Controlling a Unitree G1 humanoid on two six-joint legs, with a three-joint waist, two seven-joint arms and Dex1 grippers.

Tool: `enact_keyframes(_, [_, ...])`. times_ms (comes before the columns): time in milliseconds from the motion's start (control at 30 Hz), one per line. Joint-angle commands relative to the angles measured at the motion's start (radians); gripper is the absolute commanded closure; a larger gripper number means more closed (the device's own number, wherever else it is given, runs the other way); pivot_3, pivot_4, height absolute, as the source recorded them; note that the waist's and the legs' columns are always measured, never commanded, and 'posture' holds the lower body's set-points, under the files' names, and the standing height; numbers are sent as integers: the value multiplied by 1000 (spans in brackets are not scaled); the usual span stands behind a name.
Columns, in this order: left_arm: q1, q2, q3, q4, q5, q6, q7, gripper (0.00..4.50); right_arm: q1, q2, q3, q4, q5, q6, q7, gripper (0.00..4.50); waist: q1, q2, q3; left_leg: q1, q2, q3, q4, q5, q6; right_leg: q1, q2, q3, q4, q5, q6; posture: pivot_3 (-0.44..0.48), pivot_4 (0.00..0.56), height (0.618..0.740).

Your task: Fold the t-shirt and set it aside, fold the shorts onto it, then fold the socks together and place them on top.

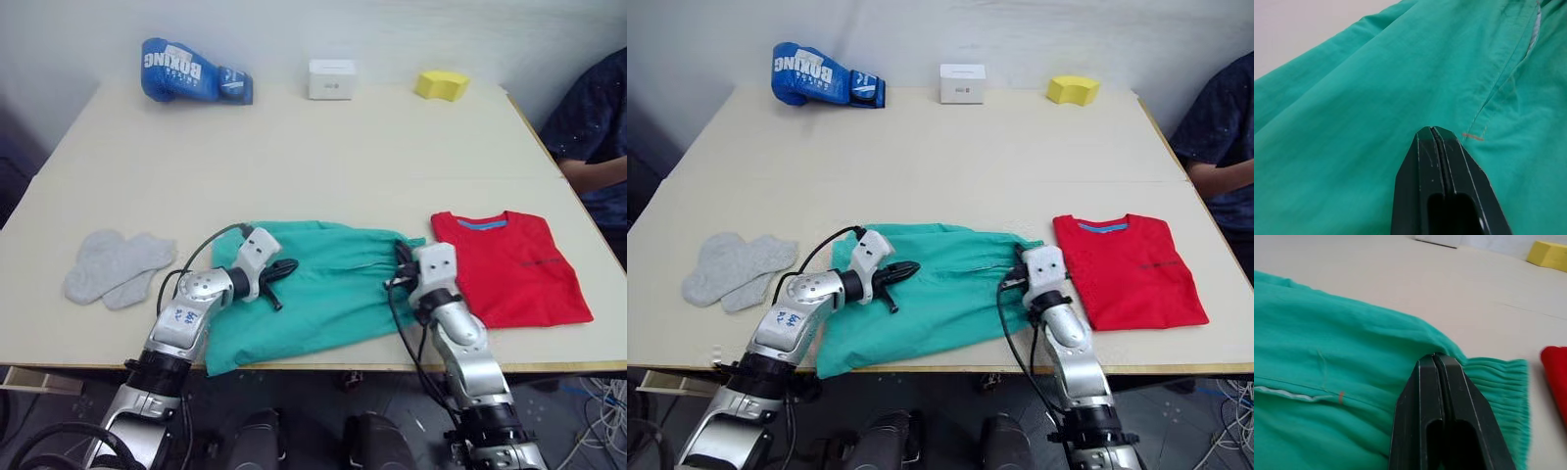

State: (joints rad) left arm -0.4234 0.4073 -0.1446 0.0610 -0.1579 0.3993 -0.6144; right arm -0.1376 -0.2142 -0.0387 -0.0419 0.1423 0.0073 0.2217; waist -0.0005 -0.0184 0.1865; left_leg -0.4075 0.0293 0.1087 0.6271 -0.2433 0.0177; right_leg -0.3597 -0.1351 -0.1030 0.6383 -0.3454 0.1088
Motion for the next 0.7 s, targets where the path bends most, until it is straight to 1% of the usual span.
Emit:
enact_keyframes(33, [-22,-22,16,-40,-31,-72,-41,4500,83,-32,-76,-288,317,166,109,4319,0,1,0,0,1,0,0,0,0,0,0,0,0,0,0,0,150,740])
enact_keyframes(100, [-38,-38,16,-45,-52,-102,-78,4500,159,-98,-110,-438,497,342,140,3923,0,1,1,-2,1,-2,-1,1,1,-1,0,0,-1,0,0,0,150,740])
enact_keyframes(133, [-43,-44,12,-47,-57,-116,-93,4500,192,-130,-135,-492,579,416,126,3582,0,1,1,-2,1,-2,-1,1,3,-1,0,-1,-2,0,-1,0,150,740])
enact_keyframes(167, [-51,-50,7,-42,-62,-131,-112,4500,224,-157,-174,-536,678,488,86,3194,0,1,1,-2,2,-2,-1,1,4,0,0,-1,-3,0,-1,0,150,740])
enact_keyframes(233, [-67,-61,-7,-26,-66,-164,-153,4500,304,-216,-256,-597,965,617,-28,2582,0,1,1,-2,2,-2,-1,0,5,0,1,-1,-4,0,-1,0,150,740])
enact_keyframes(267, [-74,-65,-18,-11,-61,-179,-173,4500,351,-245,-286,-609,1118,656,-94,2226,2,1,1,-2,2,-2,-1,0,5,0,1,-2,-4,0,-1,0,150,740])
enact_keyframes(300, [-76,-65,-30,4,-52,-198,-192,4500,395,-275,-303,-614,1235,686,-151,1936,2,1,1,-2,2,-2,-1,0,6,1,1,-2,-5,0,-1,0,150,740])
enact_keyframes(333, [-78,-63,-46,20,-38,-218,-210,4500,436,-293,-315,-616,1315,700,-198,1632,3,1,1,-2,2,-2,-1,0,6,1,1,-2,-5,0,-1,0,150,740])
enact_keyframes(367, [-79,-58,-63,30,-23,-236,-225,4500,469,-309,-319,-615,1394,705,-250,1214,2,1,1,-2,2,-2,-2,0,6,1,1,-2,-7,0,-1,0,150,740])
enact_keyframes(400, [-81,-52,-77,40,-8,-254,-238,4500,488,-315,-319,-609,1433,703,-307,858,0,1,1,-2,2,-1,-2,-1,7,2,1,-2,-8,0,-1,0,150,740])
enact_keyframes(467, [-76,-45,-81,27,6,-217,-225,4500,504,-300,-304,-602,1496,677,-410,220,-2,1,1,-2,3,1,-2,-1,8,1,1,-1,-9,1,-2,0,150,740])
enact_keyframes(500, [-72,-45,-76,10,-5,-186,-222,4500,502,-287,-292,-593,1516,665,-457,54,-2,1,1,-2,4,1,-1,-1,8,1,2,-1,-9,1,-2,0,150,740])
enact_keyframes(600, [-53,-32,-92,-25,-1,-153,-241,4500,499,-267,-246,-561,1633,646,-571,54,0,1,1,-2,4,1,-2,-1,8,1,2,-1,-10,2,-2,0,150,740])
enact_keyframes(700, [-35,-28,-106,-24,10,-150,-245,4500,452,-262,-173,-513,1695,657,-628,54,-2,1,1,-2,4,1,-3,-1,8,0,2,-1,-11,2,-2,0,150,740])
